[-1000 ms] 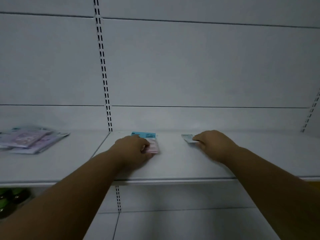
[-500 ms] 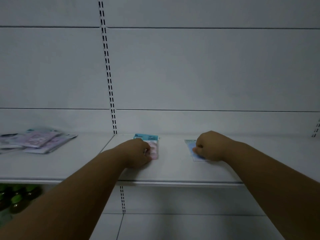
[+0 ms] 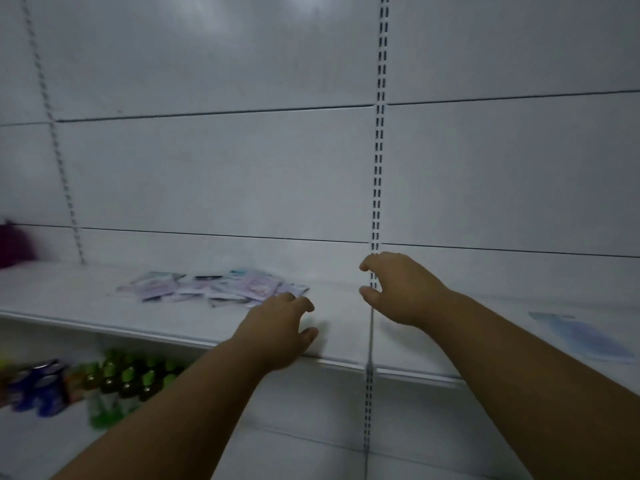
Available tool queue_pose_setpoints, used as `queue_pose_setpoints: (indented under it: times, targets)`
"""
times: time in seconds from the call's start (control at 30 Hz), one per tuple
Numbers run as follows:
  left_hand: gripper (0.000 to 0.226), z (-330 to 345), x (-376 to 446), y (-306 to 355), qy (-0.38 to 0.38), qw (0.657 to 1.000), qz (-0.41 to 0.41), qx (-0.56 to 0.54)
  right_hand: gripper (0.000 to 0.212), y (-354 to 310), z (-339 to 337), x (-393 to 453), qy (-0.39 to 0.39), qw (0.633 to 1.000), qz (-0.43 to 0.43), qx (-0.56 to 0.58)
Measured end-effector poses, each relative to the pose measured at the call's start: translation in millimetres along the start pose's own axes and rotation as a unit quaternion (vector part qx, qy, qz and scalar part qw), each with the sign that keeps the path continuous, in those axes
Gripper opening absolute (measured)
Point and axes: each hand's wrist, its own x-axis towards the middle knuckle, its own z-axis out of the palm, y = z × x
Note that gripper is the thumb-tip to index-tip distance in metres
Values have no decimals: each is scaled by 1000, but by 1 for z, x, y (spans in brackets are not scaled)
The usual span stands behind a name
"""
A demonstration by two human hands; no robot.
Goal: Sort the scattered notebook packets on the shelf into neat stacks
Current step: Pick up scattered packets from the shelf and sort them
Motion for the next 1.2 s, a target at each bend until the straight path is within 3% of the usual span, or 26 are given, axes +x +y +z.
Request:
queue_pose_setpoints:
  times: [0.2,0.33,0.53,0.7,0.87,1.0,1.2]
  targets:
    - [48,-44,-49,-138,26,998,-40,52,42,-149,41,73,18,998,-49,47]
    - [50,-54,-54,-200,16,996,-50,70,46,-203,61,117,2,998,-46,51]
    - [45,-43,-24,-266,26,995,-64,66,47,-232,91,182,-12,999,-43,18]
    - [42,-34,5,-308,15,994,-74,79,48,-228,112,223,-68,998,-10,-14]
    - [59,-28,40,-345,-36,990,-94,103,54,-228,138,239,-130,990,35,-35]
    - [64,-22,50,-359,-80,993,-56,70,52,-238,157,233,-148,983,91,-58]
    - [29,-40,54,-384,-65,992,76,81,55,-264,181,233,-164,979,107,-55]
